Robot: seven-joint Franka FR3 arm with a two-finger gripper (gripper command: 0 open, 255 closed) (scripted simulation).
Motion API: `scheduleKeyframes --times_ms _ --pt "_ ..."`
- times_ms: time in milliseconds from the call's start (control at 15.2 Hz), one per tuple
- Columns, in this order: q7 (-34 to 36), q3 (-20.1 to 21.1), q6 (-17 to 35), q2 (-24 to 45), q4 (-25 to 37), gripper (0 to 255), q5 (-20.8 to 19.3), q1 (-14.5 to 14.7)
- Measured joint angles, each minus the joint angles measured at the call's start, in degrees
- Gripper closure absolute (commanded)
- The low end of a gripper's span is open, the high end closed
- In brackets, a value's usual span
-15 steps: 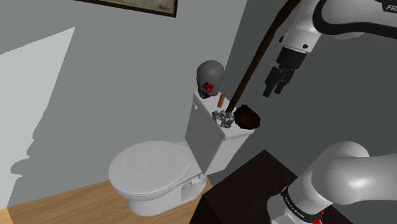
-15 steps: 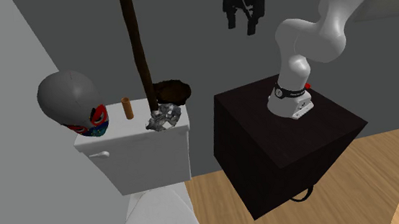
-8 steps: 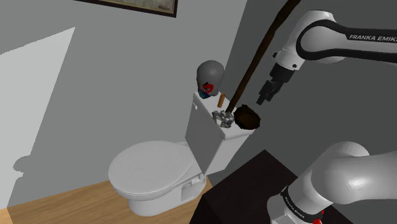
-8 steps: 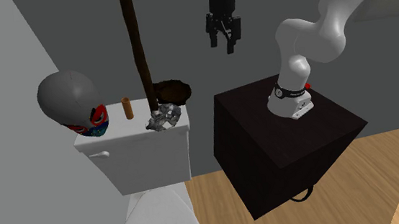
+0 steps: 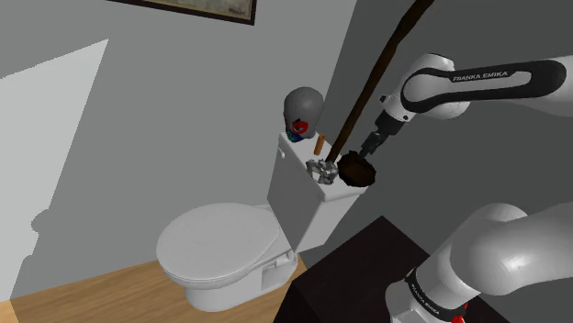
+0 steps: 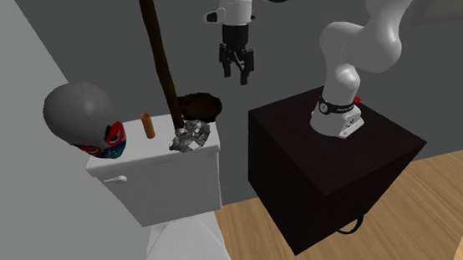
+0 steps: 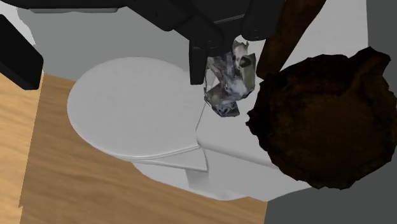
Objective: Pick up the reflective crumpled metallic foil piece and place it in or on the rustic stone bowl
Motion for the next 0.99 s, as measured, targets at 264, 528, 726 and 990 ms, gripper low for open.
scheduleKeyframes --times_ms 264,528,726,990 --pt "-9.01 -6.32 8.54 7.89 1.03 0 3.40 2.52" --pt "-20.95 -13.28 16.37 18.49 4.26 0 12.60 8.13" --pt "-32.48 -17.37 19.86 26.32 6.91 0 23.60 12.01" --pt "-49.86 -17.93 19.25 39.19 14.29 0 42.41 12.39"
